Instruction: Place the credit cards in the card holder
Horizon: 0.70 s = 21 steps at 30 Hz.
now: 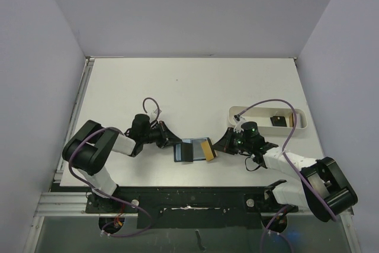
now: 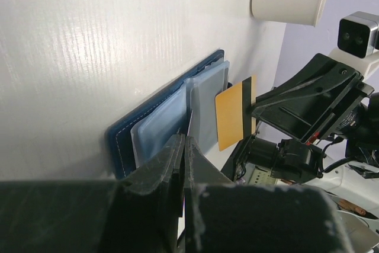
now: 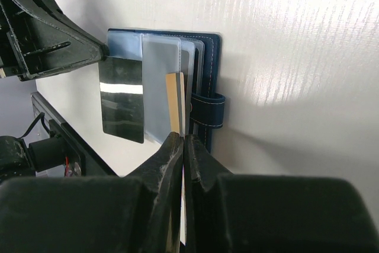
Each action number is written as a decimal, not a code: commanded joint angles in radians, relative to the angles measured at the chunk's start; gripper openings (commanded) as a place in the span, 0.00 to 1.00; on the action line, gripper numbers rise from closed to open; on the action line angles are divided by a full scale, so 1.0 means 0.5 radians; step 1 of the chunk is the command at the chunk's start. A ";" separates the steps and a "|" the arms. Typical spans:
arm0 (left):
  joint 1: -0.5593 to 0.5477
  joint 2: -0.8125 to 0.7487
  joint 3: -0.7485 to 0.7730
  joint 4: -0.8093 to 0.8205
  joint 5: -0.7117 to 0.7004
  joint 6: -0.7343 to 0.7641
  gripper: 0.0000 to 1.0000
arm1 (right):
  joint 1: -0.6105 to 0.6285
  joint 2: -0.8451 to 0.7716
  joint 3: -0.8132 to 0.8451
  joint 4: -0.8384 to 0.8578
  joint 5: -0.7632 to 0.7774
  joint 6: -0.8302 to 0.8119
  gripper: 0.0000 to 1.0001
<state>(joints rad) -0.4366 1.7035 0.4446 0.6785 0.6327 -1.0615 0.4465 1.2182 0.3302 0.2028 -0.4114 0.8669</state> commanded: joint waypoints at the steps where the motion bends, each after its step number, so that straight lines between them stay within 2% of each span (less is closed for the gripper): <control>1: 0.007 0.030 0.071 0.169 0.029 0.009 0.00 | 0.007 -0.036 -0.016 0.009 0.047 -0.057 0.00; 21: -0.009 0.163 0.158 0.196 -0.026 0.129 0.00 | 0.006 -0.089 -0.011 -0.064 0.060 -0.067 0.00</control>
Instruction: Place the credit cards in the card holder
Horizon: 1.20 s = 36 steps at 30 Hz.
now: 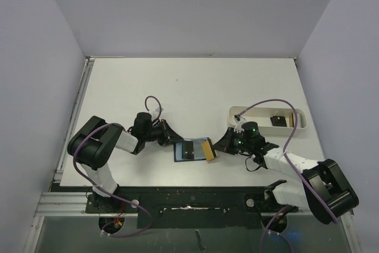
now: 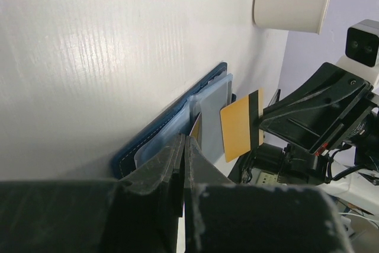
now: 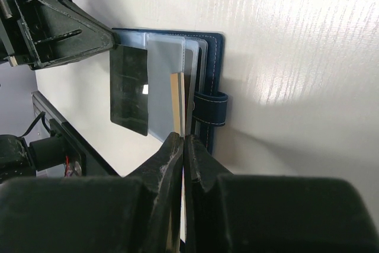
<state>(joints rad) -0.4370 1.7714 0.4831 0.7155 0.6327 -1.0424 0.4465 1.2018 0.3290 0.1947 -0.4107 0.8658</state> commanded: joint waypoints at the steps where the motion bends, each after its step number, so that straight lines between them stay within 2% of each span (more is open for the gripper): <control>1: -0.012 0.031 0.085 0.122 -0.032 0.100 0.00 | 0.007 -0.060 -0.005 -0.055 0.061 -0.067 0.00; 13: -0.089 0.008 0.094 0.111 -0.168 0.162 0.00 | 0.006 -0.103 0.000 -0.090 0.068 -0.032 0.00; 23: -0.134 -0.082 0.009 0.198 -0.411 0.080 0.00 | 0.008 -0.144 -0.069 -0.045 0.123 0.038 0.00; 36: -0.221 -0.075 -0.087 0.349 -0.561 -0.004 0.00 | 0.017 -0.198 -0.163 0.029 0.146 0.110 0.00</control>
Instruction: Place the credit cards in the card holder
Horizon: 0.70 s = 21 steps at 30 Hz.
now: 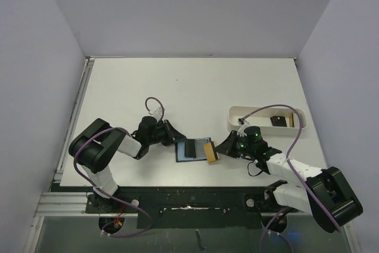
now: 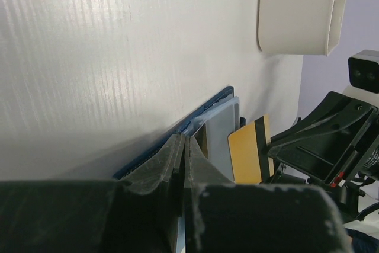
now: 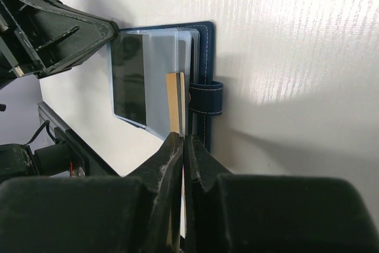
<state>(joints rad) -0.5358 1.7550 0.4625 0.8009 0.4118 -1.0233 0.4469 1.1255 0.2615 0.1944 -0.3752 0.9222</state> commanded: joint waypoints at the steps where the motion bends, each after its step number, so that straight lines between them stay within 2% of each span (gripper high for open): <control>1: -0.026 -0.036 -0.051 0.195 -0.129 -0.052 0.00 | 0.017 -0.052 -0.033 0.034 0.081 0.003 0.00; 8: -0.089 -0.007 -0.051 0.256 -0.240 -0.061 0.00 | 0.037 -0.071 -0.074 0.060 0.082 0.033 0.00; 15: -0.096 -0.055 -0.078 0.269 -0.272 -0.073 0.01 | 0.044 -0.199 -0.035 -0.074 0.113 0.030 0.00; 18: -0.094 -0.140 -0.053 0.152 -0.277 -0.031 0.20 | 0.045 -0.279 0.038 -0.215 0.149 -0.001 0.00; 21: -0.091 -0.212 -0.012 -0.008 -0.273 0.004 0.30 | 0.045 -0.361 0.108 -0.353 0.203 -0.034 0.00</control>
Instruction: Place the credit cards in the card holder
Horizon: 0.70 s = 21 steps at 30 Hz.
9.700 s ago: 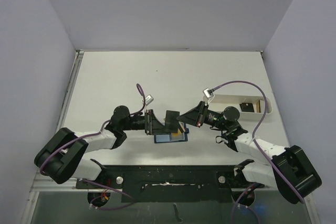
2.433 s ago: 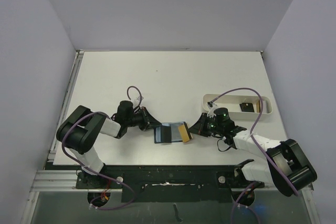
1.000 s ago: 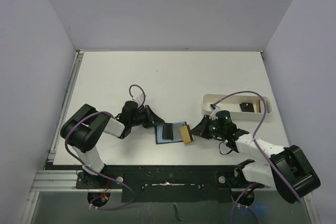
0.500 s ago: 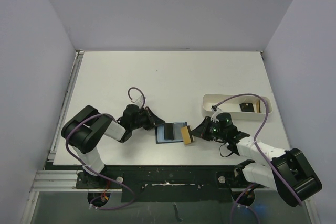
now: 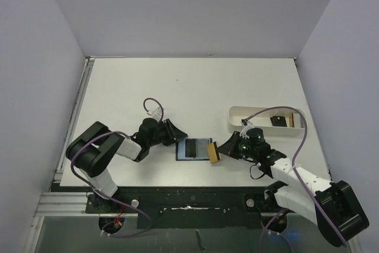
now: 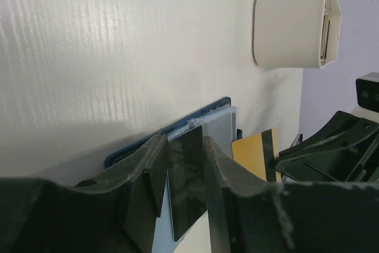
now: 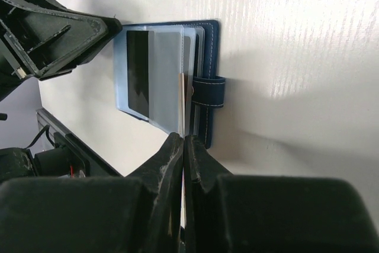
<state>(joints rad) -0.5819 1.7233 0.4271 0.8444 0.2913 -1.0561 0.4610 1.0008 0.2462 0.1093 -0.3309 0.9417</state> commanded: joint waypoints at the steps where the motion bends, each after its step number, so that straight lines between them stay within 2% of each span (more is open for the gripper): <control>1: 0.001 -0.172 0.076 -0.144 -0.030 0.087 0.31 | 0.015 -0.136 0.159 -0.218 0.130 -0.086 0.00; 3: 0.003 -0.221 0.083 -0.219 -0.042 0.110 0.35 | 0.014 -0.172 0.195 -0.293 0.170 -0.115 0.00; 13: -0.009 -0.536 0.142 -0.666 -0.013 0.171 0.40 | 0.024 -0.120 0.355 -0.539 0.439 -0.220 0.00; 18: -0.074 -0.693 0.275 -1.109 -0.069 0.234 0.46 | 0.081 -0.048 0.404 -0.598 0.560 -0.226 0.00; 21: -0.112 -0.714 0.309 -1.270 -0.102 0.238 0.49 | 0.130 0.024 0.436 -0.594 0.622 -0.221 0.00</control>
<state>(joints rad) -0.6136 1.4029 0.5240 0.3492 0.2638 -0.9718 0.4957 0.9783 0.4065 -0.1871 -0.0990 0.8448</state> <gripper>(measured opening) 0.471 0.022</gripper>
